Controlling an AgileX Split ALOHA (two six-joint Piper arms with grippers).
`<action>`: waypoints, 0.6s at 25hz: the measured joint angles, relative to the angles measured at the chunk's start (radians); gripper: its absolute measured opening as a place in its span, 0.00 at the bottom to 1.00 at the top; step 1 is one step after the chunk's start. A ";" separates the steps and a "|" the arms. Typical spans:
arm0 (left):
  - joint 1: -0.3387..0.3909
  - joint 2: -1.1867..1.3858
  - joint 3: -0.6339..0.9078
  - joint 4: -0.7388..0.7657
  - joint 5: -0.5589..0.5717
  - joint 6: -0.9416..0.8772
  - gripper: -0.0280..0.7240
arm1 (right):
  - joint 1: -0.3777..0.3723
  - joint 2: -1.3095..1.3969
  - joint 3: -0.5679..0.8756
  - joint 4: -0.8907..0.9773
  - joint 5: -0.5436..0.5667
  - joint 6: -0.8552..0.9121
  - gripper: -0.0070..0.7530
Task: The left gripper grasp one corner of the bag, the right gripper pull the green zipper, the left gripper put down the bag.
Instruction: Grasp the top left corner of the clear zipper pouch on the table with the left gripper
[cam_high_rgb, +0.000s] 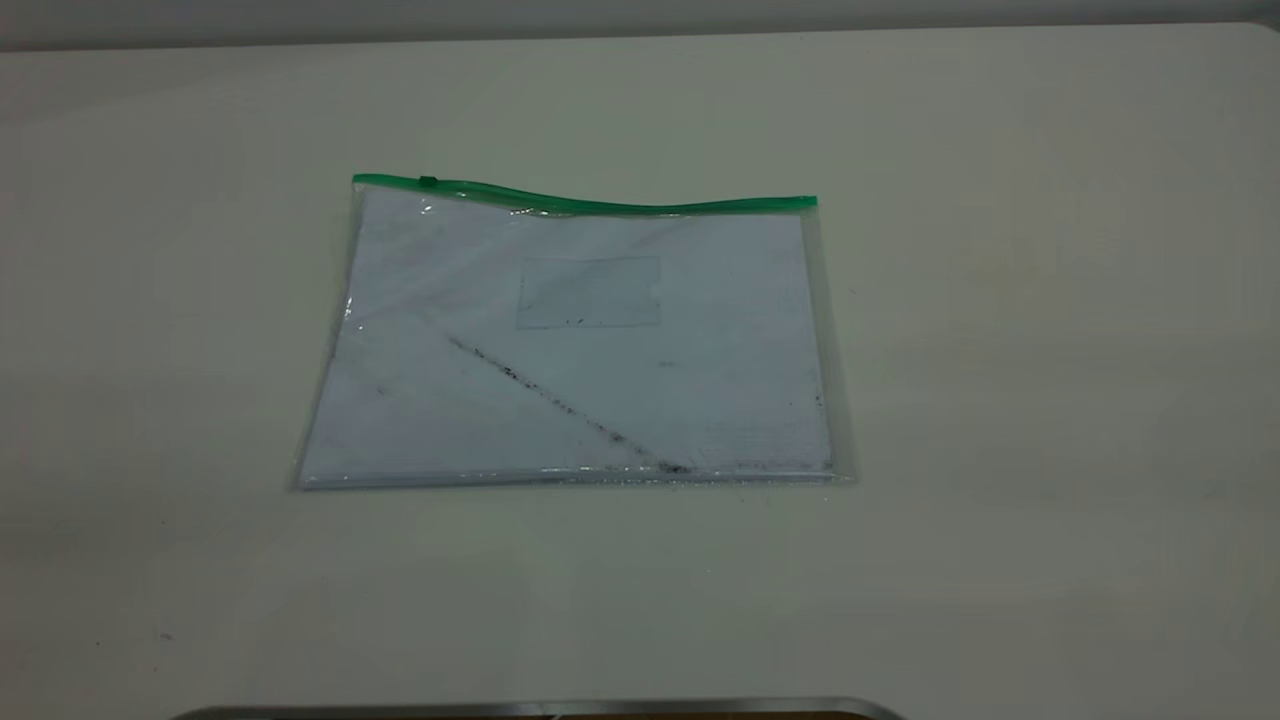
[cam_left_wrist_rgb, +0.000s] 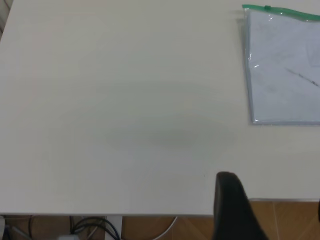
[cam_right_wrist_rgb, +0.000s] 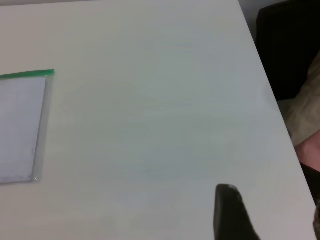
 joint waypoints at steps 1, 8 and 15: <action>0.000 0.000 0.000 0.000 0.000 0.000 0.66 | 0.000 0.000 0.000 0.000 0.000 0.000 0.57; 0.000 0.000 0.000 0.000 0.000 0.000 0.66 | 0.000 0.000 0.000 0.000 0.000 0.000 0.57; 0.000 0.000 0.000 -0.015 0.000 0.000 0.66 | 0.000 0.000 0.000 0.000 0.000 0.000 0.57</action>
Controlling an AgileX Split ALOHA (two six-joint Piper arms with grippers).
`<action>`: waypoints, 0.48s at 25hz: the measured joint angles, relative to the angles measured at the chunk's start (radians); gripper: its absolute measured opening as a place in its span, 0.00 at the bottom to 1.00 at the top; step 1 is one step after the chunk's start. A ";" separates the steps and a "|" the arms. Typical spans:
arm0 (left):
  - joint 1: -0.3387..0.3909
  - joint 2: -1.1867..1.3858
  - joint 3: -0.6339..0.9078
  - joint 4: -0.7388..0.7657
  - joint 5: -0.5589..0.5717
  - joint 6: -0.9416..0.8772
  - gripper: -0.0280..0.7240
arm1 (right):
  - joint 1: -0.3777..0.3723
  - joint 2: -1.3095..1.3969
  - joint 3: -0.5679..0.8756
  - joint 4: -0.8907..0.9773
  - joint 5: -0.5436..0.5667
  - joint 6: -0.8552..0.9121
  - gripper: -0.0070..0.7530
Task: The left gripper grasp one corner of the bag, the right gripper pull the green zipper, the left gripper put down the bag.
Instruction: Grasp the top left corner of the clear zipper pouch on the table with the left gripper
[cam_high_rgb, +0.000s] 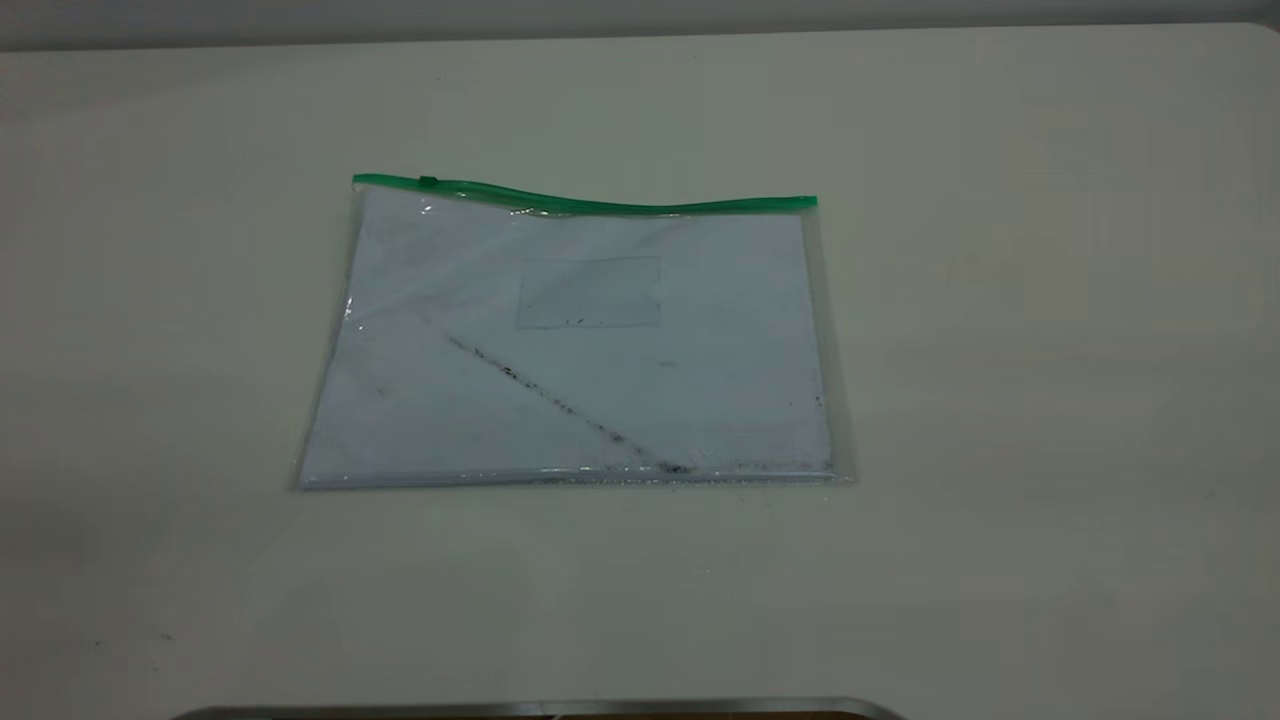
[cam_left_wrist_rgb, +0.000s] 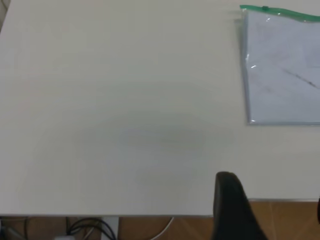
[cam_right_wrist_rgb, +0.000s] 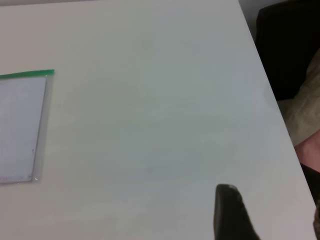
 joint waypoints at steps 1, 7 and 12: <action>0.000 0.000 0.000 -0.009 0.000 0.000 0.66 | 0.000 0.000 0.000 0.000 0.000 0.000 0.57; 0.000 0.000 -0.001 -0.058 -0.020 -0.001 0.66 | 0.000 0.000 0.000 0.021 -0.003 0.000 0.57; 0.000 0.090 -0.040 -0.082 -0.089 -0.075 0.66 | 0.000 0.156 -0.002 0.165 -0.044 -0.062 0.57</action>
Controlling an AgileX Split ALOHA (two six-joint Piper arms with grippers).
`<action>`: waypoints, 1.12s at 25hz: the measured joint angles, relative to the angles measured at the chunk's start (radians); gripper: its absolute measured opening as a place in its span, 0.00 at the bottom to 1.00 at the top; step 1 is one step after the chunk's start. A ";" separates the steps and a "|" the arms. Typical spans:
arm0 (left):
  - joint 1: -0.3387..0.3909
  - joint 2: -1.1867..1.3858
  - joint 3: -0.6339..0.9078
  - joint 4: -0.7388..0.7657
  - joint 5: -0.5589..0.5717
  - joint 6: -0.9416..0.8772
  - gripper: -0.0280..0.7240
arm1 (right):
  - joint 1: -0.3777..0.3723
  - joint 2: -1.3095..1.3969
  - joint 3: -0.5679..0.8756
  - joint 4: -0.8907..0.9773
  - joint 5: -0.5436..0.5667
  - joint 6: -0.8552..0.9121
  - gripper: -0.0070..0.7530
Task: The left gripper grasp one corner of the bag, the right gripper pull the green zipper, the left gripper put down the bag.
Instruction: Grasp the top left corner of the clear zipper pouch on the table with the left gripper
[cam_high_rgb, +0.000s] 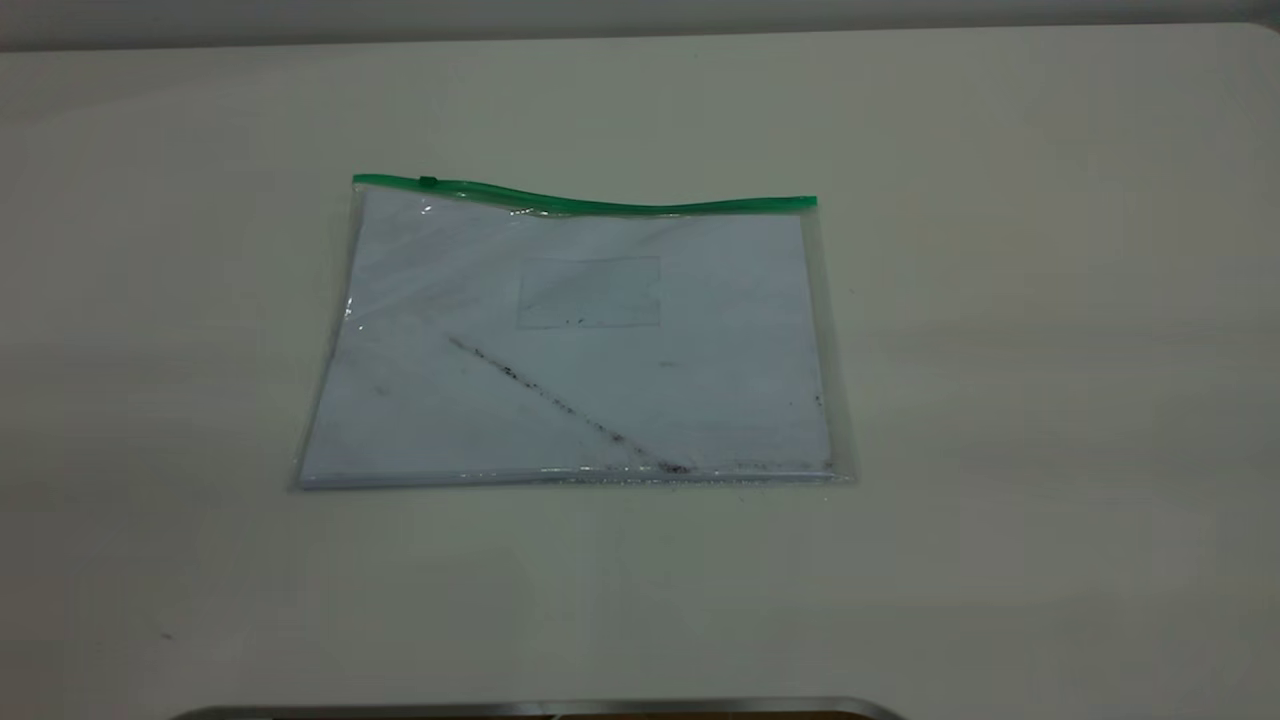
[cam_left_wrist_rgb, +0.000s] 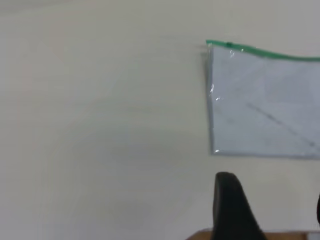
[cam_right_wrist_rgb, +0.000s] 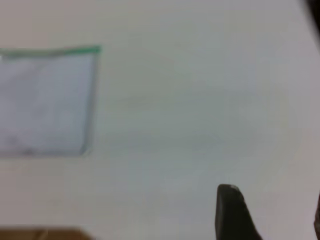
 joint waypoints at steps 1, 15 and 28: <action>0.000 0.049 -0.010 0.000 -0.006 -0.013 0.66 | 0.000 0.049 -0.001 0.019 -0.031 -0.042 0.57; 0.000 0.905 -0.127 -0.202 -0.383 0.346 0.78 | 0.020 0.917 -0.076 0.786 -0.475 -1.006 0.74; 0.000 1.673 -0.356 -0.913 -0.578 1.128 0.82 | 0.274 1.663 -0.508 1.205 -0.509 -1.353 0.74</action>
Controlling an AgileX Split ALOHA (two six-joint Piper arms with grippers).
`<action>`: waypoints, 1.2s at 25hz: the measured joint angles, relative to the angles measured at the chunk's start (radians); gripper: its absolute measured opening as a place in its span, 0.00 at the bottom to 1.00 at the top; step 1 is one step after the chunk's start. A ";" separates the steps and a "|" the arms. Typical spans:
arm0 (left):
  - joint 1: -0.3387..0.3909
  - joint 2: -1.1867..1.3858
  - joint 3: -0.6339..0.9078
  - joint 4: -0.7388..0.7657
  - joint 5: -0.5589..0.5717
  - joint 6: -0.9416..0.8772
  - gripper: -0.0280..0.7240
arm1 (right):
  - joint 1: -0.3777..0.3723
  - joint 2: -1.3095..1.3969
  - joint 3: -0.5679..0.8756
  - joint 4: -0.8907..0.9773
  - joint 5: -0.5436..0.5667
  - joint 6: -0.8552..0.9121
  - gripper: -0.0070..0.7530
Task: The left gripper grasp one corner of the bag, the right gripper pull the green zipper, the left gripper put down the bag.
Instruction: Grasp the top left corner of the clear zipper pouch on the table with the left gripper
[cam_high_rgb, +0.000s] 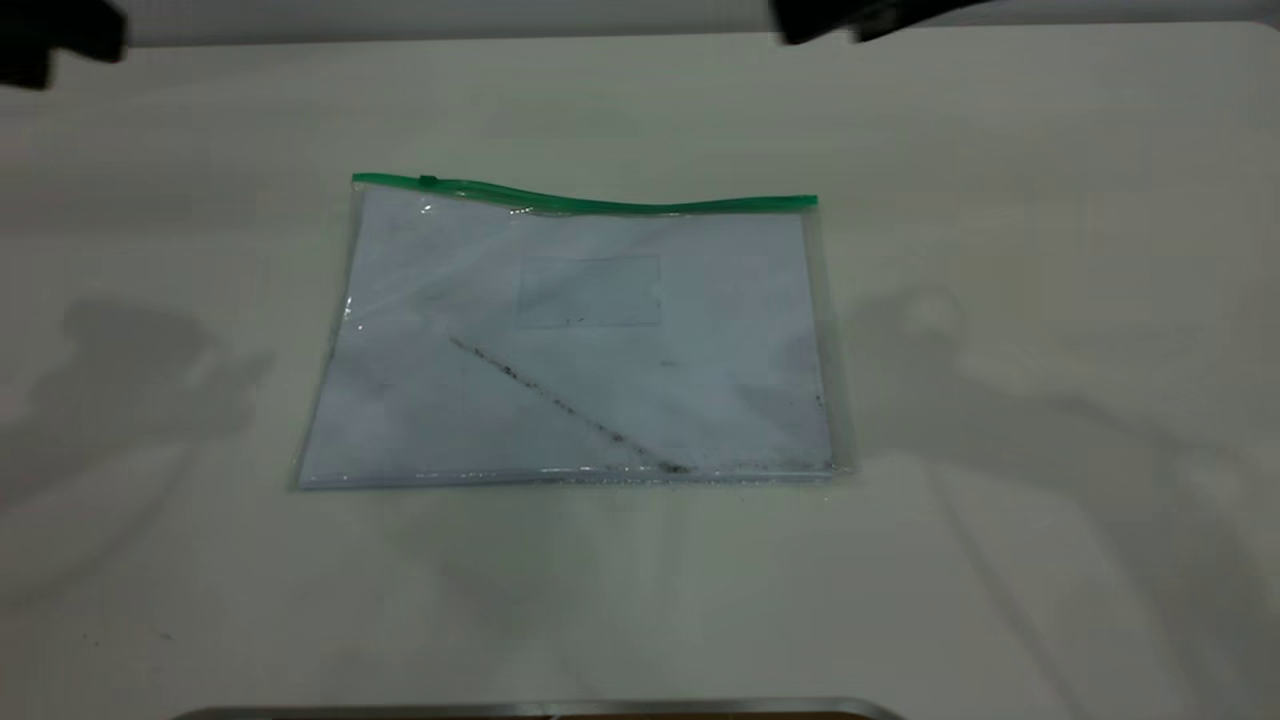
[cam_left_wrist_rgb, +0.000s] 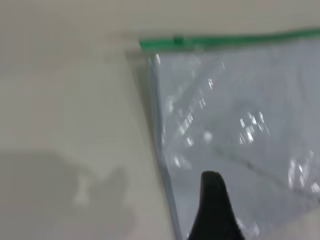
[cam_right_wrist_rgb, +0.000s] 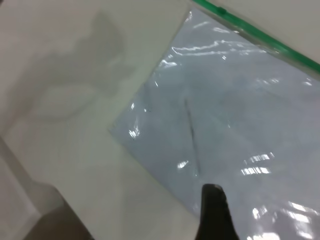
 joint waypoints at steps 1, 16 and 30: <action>0.000 0.058 -0.044 -0.022 0.000 0.028 0.82 | 0.002 0.026 -0.032 0.008 0.011 0.000 0.74; -0.002 0.747 -0.684 -0.055 0.224 0.038 0.82 | 0.005 0.140 -0.206 0.040 0.017 0.000 0.74; -0.117 0.912 -0.812 -0.025 0.275 -0.011 0.82 | 0.005 0.140 -0.206 0.044 -0.017 0.000 0.74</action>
